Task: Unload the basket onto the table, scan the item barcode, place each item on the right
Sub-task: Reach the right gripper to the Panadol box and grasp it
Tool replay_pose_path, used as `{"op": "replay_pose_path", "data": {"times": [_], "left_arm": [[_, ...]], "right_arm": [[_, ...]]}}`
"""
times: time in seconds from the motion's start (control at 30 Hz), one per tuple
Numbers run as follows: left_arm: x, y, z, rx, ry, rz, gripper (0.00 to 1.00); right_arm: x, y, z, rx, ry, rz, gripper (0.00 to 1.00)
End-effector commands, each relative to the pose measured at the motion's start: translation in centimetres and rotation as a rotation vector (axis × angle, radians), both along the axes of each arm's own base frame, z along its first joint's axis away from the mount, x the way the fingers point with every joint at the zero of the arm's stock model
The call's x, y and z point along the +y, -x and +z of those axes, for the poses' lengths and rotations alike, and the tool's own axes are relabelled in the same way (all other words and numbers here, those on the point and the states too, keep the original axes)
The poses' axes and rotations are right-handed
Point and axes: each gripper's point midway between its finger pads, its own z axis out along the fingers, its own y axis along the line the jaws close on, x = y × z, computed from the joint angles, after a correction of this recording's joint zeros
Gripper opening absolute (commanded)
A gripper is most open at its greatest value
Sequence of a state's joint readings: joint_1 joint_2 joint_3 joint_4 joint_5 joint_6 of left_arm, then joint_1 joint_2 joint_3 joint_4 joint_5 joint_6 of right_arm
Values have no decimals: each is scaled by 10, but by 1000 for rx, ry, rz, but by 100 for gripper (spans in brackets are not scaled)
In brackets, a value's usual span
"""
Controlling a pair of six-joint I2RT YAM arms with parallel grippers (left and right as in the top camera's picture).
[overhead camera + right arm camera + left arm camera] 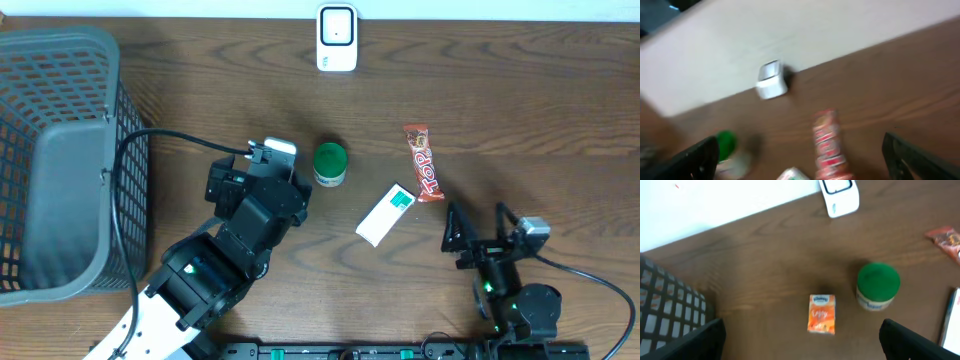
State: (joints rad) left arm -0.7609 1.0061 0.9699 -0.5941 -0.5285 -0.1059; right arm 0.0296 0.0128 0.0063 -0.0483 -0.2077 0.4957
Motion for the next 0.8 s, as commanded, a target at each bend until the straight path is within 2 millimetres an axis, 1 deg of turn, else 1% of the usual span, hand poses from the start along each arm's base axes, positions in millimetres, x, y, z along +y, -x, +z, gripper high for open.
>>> {"op": "replay_pose_path", "data": {"times": [0.0, 0.07, 0.1, 0.2, 0.23, 0.27, 0.33, 0.4, 0.5, 0.57, 0.6, 0.63, 0.7, 0.77], "left_arm": [[2, 1, -4, 12, -20, 0, 98], [2, 0, -4, 12, -20, 0, 98], [2, 0, -5, 13, -21, 0, 98], [2, 0, -5, 14, -21, 0, 98], [2, 0, -5, 14, -22, 0, 98], [2, 0, -5, 14, -21, 0, 98], [2, 0, -5, 14, -22, 1, 98], [2, 0, -5, 14, -22, 0, 98], [2, 0, -5, 14, -22, 1, 98], [2, 0, -5, 14, -22, 0, 98], [2, 0, -5, 14, -22, 0, 98], [2, 0, -5, 14, -22, 1, 98], [2, 0, -5, 14, -22, 0, 98], [2, 0, -5, 14, -21, 0, 98]], "right_arm": [[52, 21, 3, 74, -207, 312, 99], [72, 35, -2, 114, -216, 451, 99], [77, 40, -4, 153, -259, 487, 99], [81, 41, -18, 329, -448, 487, 99], [81, 40, -25, 379, -487, 473, 99], [80, 38, -35, 439, -519, 448, 99], [77, 34, -52, 508, -521, 400, 99], [72, 32, -75, 611, -533, 339, 99], [71, 40, -113, 765, -487, 307, 99], [70, 48, -134, 849, -444, 304, 99], [72, 51, -139, 875, -423, 322, 99], [75, 50, -139, 862, -392, 363, 99], [80, 42, -132, 786, -342, 434, 99], [80, 37, -134, 777, -338, 429, 99]]}}
